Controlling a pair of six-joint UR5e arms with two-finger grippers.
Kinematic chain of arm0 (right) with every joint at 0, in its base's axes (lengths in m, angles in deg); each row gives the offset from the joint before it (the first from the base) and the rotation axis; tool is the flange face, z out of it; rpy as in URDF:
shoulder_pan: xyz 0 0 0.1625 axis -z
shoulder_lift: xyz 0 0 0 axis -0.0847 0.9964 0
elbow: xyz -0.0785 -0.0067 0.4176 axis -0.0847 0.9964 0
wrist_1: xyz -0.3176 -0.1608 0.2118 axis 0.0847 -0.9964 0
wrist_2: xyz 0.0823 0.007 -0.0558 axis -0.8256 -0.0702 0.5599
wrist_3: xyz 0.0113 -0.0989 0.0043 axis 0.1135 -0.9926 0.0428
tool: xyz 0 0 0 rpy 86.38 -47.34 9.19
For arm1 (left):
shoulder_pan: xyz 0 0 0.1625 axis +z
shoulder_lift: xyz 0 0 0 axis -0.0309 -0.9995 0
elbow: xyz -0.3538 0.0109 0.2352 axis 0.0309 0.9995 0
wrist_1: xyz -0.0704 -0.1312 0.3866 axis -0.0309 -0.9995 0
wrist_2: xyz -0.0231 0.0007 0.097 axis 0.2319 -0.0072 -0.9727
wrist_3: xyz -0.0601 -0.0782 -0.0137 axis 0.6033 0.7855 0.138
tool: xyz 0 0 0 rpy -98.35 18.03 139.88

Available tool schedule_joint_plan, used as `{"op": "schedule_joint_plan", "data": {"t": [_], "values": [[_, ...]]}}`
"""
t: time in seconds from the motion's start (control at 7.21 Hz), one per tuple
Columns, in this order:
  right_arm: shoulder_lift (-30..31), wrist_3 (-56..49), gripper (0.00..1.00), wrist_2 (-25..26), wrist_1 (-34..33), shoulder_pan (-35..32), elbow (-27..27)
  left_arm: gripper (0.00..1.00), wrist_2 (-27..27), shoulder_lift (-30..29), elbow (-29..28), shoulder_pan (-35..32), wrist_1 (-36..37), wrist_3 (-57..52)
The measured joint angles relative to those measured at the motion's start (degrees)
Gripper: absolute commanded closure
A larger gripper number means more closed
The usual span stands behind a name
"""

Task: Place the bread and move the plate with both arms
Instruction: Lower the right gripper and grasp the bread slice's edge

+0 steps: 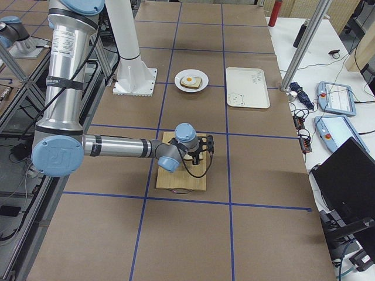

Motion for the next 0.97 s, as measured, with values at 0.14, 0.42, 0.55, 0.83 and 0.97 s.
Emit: {"op": "schedule_joint_plan", "data": {"t": [0.14, 0.42, 0.55, 0.83, 0.97], "values": [[0.01, 0.0, 1.0, -0.18, -0.01, 0.07, -0.02, 0.01, 0.0, 0.0, 0.0, 0.0, 0.0, 0.0], [0.14, -0.09, 1.0, -1.23, -0.02, -0.46, -0.48, 0.01, 0.0, 0.01, 0.0, 0.0, 0.0, 0.0], [0.16, -0.12, 1.0, -1.87, -0.03, -0.93, -0.57, 0.01, 0.0, 0.01, 0.01, 0.0, 0.0, 0.0], [0.16, -0.21, 1.0, -5.86, 0.05, -4.23, -0.68, 0.01, 0.02, 0.01, 0.02, 0.0, 0.0, 0.0], [0.08, -0.53, 1.0, -9.66, 0.25, -7.21, -0.84, 0.01, 0.05, 0.01, 0.02, 0.0, 0.0, 0.04]]}}
